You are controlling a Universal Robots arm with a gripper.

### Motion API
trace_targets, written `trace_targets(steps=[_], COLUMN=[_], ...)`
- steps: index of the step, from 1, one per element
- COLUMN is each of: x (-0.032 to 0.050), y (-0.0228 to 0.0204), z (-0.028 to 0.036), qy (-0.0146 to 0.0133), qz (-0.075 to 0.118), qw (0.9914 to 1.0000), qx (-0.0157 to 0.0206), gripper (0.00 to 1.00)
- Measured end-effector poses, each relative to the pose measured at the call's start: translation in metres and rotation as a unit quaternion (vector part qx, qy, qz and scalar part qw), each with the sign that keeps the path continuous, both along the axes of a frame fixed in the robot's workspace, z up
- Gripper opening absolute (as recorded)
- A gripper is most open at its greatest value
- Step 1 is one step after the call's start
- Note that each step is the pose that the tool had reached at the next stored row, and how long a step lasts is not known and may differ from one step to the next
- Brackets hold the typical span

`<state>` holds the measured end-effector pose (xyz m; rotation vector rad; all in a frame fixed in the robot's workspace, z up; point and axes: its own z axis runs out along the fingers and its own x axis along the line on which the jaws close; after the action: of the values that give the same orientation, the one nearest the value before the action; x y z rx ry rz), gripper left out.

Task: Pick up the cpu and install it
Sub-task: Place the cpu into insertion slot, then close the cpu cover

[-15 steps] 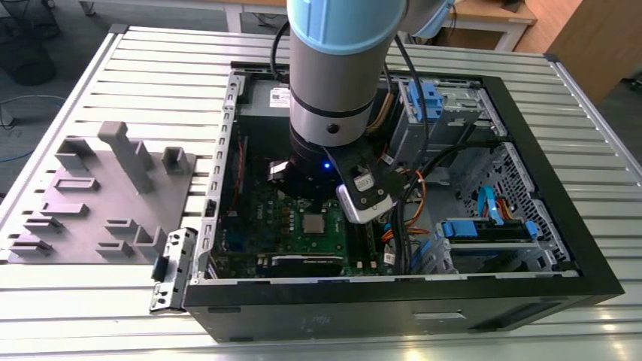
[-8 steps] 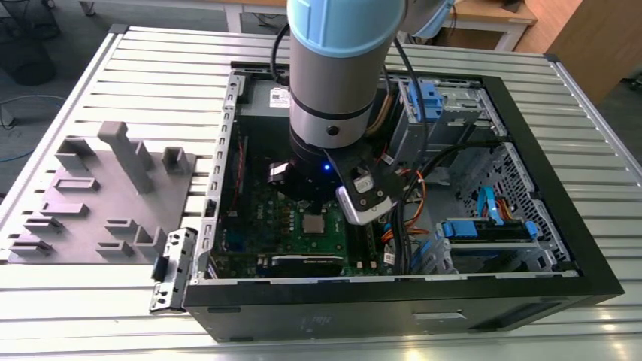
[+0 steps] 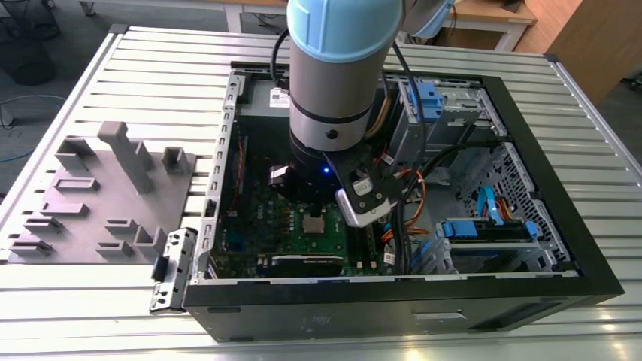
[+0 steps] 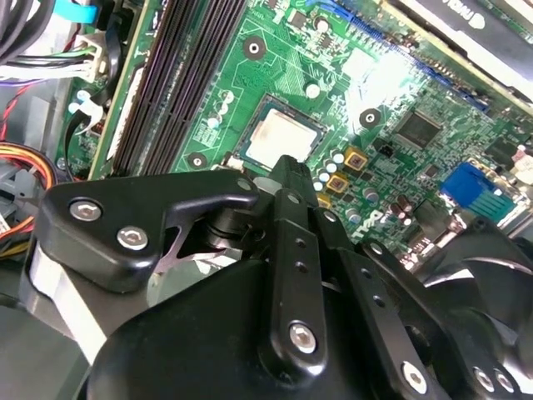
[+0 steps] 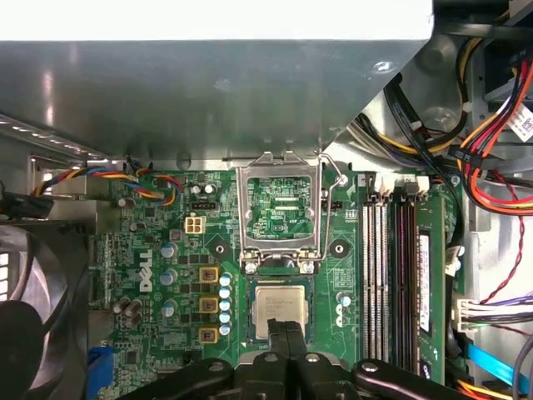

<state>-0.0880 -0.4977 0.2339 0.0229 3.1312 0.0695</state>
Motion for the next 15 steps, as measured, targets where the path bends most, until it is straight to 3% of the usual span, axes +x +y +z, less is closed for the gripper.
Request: trace_targets(steps=[15], x=[0.001], y=[0.0], z=[0.0004], qy=[-0.0001], qz=[0.0], qw=[1.0], qx=[-0.0021], gripper=[0.11])
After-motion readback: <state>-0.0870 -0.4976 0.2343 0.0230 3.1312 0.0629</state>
